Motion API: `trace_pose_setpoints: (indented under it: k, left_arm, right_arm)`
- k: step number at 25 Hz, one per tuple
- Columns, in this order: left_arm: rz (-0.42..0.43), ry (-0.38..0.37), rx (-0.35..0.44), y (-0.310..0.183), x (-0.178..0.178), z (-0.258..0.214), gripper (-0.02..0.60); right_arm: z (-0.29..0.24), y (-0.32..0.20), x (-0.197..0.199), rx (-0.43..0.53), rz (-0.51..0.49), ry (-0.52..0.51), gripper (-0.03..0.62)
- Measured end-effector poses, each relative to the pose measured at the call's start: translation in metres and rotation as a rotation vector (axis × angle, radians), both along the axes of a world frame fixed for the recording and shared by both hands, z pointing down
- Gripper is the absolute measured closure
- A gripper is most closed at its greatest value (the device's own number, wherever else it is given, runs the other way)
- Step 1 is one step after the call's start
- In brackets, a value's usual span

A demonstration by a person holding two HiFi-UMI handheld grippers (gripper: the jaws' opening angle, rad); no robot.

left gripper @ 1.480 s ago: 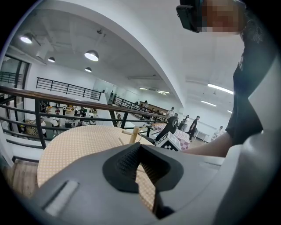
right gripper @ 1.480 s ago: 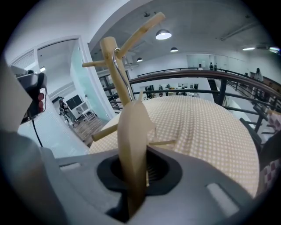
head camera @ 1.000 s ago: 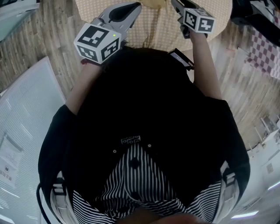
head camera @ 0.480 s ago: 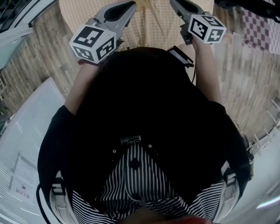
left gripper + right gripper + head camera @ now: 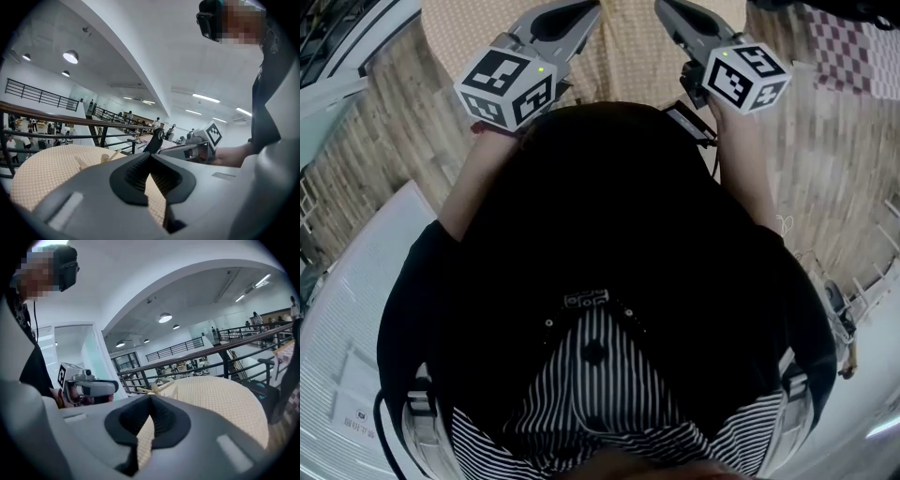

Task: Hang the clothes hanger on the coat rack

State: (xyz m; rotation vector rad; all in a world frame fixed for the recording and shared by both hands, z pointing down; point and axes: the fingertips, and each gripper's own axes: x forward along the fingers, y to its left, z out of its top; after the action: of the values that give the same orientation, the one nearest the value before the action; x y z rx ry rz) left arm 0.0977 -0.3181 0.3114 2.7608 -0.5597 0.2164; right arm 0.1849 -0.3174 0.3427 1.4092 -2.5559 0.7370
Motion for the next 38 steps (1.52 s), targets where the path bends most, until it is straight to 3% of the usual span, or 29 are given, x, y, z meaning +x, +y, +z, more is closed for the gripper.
trace_pose_setpoints:
  k: [38]
  left_arm:
    - [-0.066,-0.005,-0.002,-0.003,-0.023,0.003,0.583]
  right_arm:
    - [0.007,-0.017,-0.014,-0.026,0.014,-0.049,0.594]
